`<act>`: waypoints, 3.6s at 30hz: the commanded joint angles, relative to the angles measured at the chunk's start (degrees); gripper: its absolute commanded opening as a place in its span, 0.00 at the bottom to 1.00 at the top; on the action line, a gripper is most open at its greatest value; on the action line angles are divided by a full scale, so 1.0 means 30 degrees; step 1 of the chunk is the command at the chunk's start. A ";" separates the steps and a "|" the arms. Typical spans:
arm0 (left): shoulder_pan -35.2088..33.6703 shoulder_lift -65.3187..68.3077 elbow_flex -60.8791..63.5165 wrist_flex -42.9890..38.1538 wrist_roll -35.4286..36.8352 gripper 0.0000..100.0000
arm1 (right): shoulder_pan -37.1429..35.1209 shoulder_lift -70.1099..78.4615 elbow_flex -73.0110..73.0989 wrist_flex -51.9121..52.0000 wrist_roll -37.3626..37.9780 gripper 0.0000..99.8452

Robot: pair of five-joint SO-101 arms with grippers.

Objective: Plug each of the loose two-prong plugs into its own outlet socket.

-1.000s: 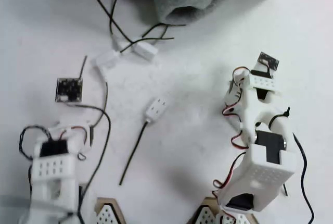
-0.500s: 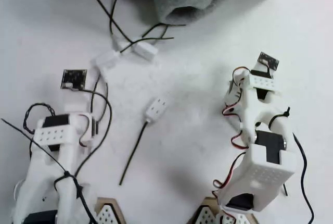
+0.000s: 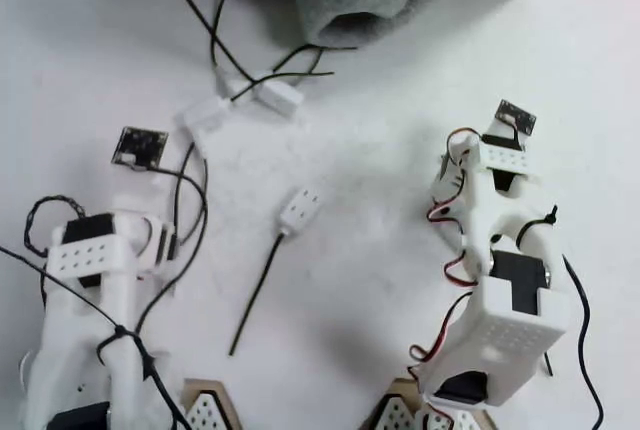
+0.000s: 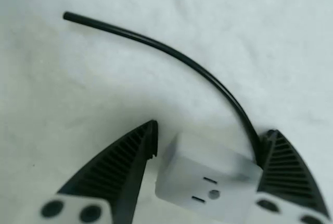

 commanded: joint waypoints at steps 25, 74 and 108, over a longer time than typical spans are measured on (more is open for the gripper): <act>0.2095 -0.0220 0.1465 0.1670 -0.1143 0.20 | -0.0542 0.0015 -0.0264 -0.0220 0.0234 0.31; 0.1011 1.3641 -0.8117 0.5832 0.1524 0.08 | -0.0601 0.0015 -0.0234 -0.0249 0.0234 0.31; 0.3648 1.2498 -0.9758 0.5509 0.3399 0.02 | -0.0601 0.0015 -0.0234 -0.0249 0.0234 0.31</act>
